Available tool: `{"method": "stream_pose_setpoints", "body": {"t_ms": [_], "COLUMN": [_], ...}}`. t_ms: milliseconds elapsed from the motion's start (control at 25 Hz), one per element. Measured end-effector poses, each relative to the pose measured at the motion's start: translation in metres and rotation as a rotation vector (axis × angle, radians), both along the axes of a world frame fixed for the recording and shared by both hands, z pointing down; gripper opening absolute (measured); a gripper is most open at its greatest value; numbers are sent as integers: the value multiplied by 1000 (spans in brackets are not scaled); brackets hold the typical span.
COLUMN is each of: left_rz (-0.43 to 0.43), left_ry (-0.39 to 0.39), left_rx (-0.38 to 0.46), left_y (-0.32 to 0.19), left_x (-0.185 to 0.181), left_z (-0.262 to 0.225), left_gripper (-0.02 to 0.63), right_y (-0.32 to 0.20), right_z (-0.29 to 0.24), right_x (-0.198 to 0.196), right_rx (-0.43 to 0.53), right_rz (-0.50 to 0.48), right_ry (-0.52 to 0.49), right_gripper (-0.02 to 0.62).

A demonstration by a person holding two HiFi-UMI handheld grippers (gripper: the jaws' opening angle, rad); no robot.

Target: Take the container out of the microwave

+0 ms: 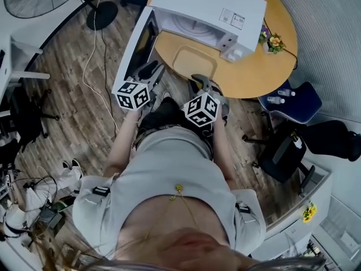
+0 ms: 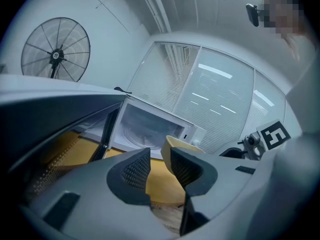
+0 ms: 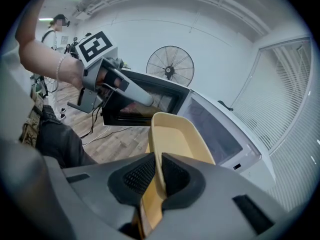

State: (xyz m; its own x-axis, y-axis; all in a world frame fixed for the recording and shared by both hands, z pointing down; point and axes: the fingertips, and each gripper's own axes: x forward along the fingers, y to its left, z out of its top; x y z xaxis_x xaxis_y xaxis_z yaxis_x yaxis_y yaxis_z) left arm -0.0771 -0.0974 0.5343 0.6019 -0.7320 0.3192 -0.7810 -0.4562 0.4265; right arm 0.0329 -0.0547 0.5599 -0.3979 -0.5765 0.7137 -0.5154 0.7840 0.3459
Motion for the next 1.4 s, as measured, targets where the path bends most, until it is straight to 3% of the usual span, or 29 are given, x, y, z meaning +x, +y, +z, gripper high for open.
{"method": "stream_pose_setpoints", "body": {"t_ms": [440, 960, 1400], "left_rz": [-15, 98, 73], "left_ry": [-23, -35, -10], "left_rx": [7, -15, -27], "left_y": [-3, 7, 3], "left_x": [-15, -6, -18], "left_z": [3, 7, 6], "left_gripper": [126, 126, 126], "right_y": [1, -10, -22], "right_z": [-2, -3, 2], "right_x": [-5, -16, -24], "right_rx": [-5, -37, -63], "right_rz": [45, 85, 74], "right_ry": [-16, -46, -41], "right_gripper": [48, 46, 44]}}
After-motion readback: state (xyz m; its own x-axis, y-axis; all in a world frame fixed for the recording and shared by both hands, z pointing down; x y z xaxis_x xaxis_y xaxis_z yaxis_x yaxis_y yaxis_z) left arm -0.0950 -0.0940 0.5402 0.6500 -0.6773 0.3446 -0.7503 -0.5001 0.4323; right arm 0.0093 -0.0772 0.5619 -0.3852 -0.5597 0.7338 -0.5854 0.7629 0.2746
